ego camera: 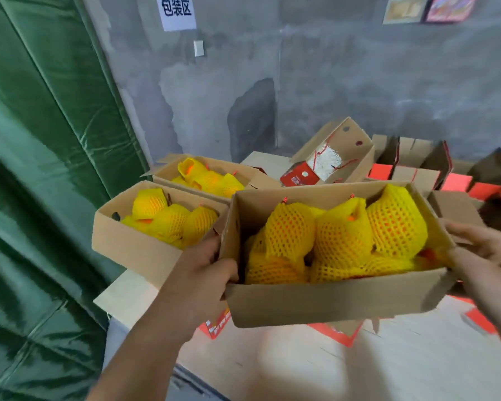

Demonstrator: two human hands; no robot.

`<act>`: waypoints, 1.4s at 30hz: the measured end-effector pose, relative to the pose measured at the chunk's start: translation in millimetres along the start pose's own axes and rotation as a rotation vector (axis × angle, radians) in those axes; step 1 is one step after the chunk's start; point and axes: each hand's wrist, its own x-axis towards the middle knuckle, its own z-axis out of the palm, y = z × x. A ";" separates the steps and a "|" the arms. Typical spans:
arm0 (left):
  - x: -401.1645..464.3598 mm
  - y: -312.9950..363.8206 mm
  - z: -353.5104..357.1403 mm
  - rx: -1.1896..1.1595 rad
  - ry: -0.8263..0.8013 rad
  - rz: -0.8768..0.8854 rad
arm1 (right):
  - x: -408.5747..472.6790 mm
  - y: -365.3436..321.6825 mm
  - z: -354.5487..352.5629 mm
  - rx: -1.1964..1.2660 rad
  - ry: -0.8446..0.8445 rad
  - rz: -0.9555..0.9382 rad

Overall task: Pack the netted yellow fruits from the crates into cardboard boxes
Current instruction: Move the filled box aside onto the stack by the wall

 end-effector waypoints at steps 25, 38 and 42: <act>-136.8 -130.1 -42.8 -0.064 0.201 -0.490 | -113.3 36.7 111.6 -0.018 -0.350 0.196; -44.6 -293.7 -186.6 0.152 0.062 -0.445 | -187.8 69.2 340.0 0.019 -0.130 0.417; 8.2 -323.7 -212.1 0.249 0.009 -0.358 | -192.3 67.1 397.3 -0.014 -0.024 0.429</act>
